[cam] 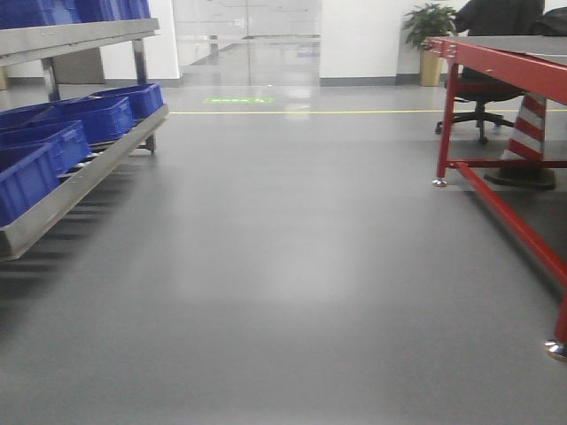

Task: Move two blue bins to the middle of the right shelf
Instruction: 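Drive across the floor carrying the teal bin in both grippers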

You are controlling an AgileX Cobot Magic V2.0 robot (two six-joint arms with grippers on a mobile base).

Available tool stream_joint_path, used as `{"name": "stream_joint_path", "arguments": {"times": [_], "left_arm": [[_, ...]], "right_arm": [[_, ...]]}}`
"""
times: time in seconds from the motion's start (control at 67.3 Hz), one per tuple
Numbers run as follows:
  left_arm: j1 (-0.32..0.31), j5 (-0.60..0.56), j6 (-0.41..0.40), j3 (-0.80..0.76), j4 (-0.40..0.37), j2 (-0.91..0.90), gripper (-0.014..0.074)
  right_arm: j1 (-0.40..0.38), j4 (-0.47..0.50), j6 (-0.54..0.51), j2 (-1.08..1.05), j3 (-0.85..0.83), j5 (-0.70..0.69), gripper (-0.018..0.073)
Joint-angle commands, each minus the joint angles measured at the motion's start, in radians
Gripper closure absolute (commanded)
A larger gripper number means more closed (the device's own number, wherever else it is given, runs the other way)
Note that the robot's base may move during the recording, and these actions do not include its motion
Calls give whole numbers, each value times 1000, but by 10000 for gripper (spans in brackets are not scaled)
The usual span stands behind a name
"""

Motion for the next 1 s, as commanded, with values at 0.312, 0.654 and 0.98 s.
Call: {"name": "stream_joint_path", "arguments": {"times": [0.312,0.654,0.98], "left_arm": [[-10,-46,2,-10,-71,-13,707],[-10,-46,2,-10,-71,-13,707],[-10,-46,2,-10,-71,-13,707]], "right_arm": [[6,44,-15,-14,-12,-55,711],[6,44,-15,-14,-12,-55,711],[6,44,-15,-14,-12,-55,711]]}}
